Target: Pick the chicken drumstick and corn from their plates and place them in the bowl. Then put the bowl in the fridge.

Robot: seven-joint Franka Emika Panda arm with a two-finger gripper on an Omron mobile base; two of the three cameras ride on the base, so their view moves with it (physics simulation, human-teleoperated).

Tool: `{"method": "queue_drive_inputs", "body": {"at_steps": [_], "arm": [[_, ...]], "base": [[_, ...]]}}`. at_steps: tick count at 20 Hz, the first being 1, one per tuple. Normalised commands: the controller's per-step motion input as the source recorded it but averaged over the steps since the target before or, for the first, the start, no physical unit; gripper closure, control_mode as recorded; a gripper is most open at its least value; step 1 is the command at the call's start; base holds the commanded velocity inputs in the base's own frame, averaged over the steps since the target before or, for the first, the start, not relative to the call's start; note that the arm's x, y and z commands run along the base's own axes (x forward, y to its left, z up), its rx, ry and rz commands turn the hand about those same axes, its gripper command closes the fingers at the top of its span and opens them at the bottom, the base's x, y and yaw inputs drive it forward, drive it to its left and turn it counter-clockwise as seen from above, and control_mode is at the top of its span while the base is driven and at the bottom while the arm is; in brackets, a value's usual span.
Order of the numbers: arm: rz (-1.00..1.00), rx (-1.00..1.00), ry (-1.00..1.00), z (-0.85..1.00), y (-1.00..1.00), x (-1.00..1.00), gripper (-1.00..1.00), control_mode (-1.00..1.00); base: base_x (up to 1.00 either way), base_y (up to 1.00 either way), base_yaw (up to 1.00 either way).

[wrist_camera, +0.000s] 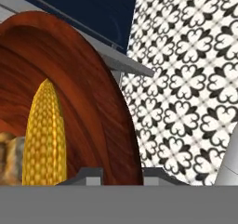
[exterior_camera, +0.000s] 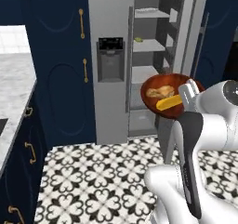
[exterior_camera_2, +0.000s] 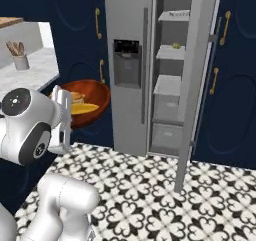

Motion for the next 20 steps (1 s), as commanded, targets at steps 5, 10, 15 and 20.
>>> {"method": "queue_drive_inputs", "body": {"at_steps": [5, 10, 15, 20], "arm": [[0.00, 0.00, 0.00, 0.00, 0.00, 0.00, 1.00, 1.00], [0.00, 0.00, 0.00, 0.00, 0.00, 0.00, 1.00, 1.00], [0.00, 0.00, 0.00, 0.00, 0.00, 0.00, 1.00, 1.00], [0.00, 0.00, 0.00, 0.00, 0.00, 0.00, 1.00, 1.00]], "base": [[1.00, 1.00, -0.55], [1.00, 0.35, -0.35], [1.00, -0.27, -0.13], [0.64, -0.44, -0.19]]}}
